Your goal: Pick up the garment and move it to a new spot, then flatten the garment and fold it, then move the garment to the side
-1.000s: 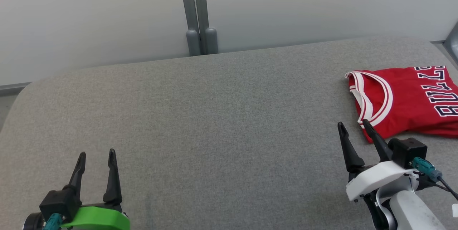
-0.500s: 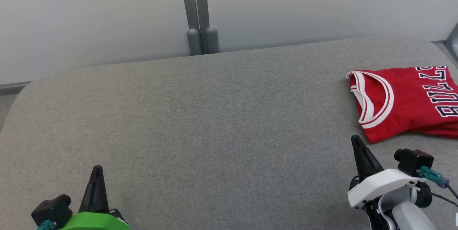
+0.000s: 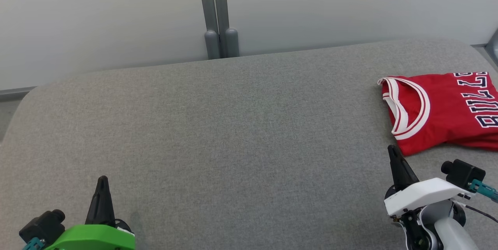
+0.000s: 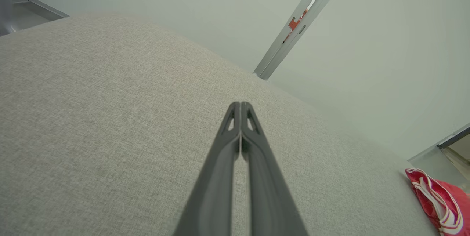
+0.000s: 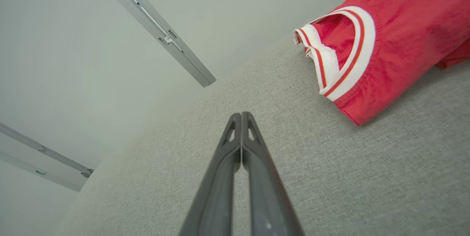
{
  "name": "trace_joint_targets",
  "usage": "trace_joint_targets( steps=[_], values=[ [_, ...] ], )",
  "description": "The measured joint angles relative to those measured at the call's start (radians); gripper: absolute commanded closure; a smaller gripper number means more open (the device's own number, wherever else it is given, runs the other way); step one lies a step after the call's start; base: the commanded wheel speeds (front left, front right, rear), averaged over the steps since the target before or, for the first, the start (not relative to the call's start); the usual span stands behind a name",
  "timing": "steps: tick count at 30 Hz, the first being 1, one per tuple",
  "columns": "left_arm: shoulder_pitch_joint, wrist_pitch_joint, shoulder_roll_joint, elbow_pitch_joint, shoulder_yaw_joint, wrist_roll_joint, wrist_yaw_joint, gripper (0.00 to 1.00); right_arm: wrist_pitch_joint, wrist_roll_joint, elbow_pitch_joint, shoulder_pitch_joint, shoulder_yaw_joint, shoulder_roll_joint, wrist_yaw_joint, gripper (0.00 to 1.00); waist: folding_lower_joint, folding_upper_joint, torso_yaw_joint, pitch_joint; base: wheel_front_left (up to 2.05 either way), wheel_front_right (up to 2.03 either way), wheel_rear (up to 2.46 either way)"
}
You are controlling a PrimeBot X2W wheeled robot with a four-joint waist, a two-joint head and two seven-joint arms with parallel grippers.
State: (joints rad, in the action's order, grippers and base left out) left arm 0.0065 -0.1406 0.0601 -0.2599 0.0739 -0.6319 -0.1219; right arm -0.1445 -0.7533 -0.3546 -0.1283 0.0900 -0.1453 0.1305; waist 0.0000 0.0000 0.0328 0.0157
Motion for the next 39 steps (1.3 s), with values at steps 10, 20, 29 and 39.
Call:
trace_joint_targets(
  steps=[10,20,29,39],
  values=[
    [-0.017,0.038,-0.002,0.001,0.006,-0.138,-0.001,1.00,0.038,-0.125,0.015,0.000,-0.030,0.012,0.000,1.00,0.0000,0.0000,-0.003,-0.002,0.00,0.00,0.00],
    [-0.029,0.070,-0.003,0.003,0.011,-0.267,-0.001,1.00,0.073,-0.238,0.029,0.001,-0.056,0.026,0.000,1.00,0.0000,0.0000,-0.006,-0.004,0.00,0.00,0.00],
    [-0.040,0.100,-0.004,0.005,0.016,-0.376,-0.001,1.00,0.100,-0.331,0.041,0.002,-0.079,0.037,0.000,1.00,0.0000,0.0000,-0.009,-0.005,0.00,0.00,0.00],
    [-0.053,0.124,-0.005,0.006,0.020,-0.486,-0.002,1.00,0.128,-0.424,0.053,0.005,-0.102,0.046,0.000,1.00,0.0000,0.0000,-0.013,-0.007,0.00,0.00,0.00]
  ],
)
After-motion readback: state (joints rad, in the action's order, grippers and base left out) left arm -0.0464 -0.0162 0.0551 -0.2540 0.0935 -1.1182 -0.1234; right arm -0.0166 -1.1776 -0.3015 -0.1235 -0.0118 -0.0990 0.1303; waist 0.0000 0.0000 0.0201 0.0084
